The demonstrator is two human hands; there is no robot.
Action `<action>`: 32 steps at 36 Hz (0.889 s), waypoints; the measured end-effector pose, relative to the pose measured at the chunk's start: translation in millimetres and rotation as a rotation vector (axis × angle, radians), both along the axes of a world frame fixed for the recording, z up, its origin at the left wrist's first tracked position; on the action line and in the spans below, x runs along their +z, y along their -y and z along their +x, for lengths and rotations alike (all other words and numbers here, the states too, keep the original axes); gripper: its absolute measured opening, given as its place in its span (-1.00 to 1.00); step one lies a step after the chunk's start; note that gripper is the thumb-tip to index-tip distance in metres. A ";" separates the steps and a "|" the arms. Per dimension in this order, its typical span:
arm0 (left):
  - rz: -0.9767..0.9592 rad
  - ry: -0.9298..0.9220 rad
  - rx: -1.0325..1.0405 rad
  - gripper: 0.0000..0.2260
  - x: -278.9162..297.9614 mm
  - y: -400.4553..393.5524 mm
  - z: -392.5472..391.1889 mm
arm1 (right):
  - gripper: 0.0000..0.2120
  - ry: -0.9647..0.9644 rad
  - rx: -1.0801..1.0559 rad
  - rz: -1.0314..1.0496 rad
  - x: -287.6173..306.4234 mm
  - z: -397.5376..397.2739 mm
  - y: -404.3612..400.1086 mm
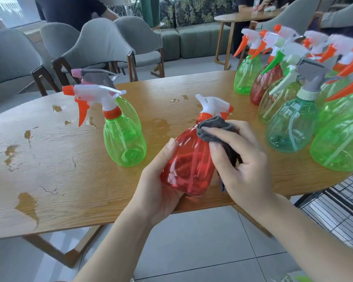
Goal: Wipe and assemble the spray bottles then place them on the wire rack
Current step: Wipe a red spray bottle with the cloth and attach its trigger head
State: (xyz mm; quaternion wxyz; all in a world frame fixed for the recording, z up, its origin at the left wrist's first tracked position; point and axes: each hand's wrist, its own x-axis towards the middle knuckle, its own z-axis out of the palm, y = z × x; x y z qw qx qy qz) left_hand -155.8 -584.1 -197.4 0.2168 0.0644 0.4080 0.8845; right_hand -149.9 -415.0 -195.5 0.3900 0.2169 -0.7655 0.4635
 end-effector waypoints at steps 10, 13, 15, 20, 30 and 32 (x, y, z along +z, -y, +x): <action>-0.082 -0.105 -0.024 -0.29 -0.3 -0.7 0.4 | -0.77 -0.001 -0.064 0.005 1.4 -2.4 -5.3; -0.047 -0.054 -0.002 -0.21 -0.5 -0.3 0.1 | -0.78 -0.066 -0.019 0.059 -2.1 5.4 -1.8; -0.002 -0.014 -0.010 -0.24 -0.2 -0.2 0.0 | -0.79 -0.132 0.005 0.131 -5.0 11.8 1.7; 0.046 0.081 -0.126 -0.42 1.0 3.2 -1.9 | -0.80 -0.320 0.058 0.347 -13.9 19.7 10.8; 0.109 0.073 -0.090 -0.50 3.0 1.0 -2.2 | -0.80 -0.292 -0.073 0.303 -10.6 9.4 4.1; 0.101 0.037 -0.051 -0.43 1.8 0.1 -2.9 | -0.78 -0.162 -0.098 0.194 -5.5 3.8 0.8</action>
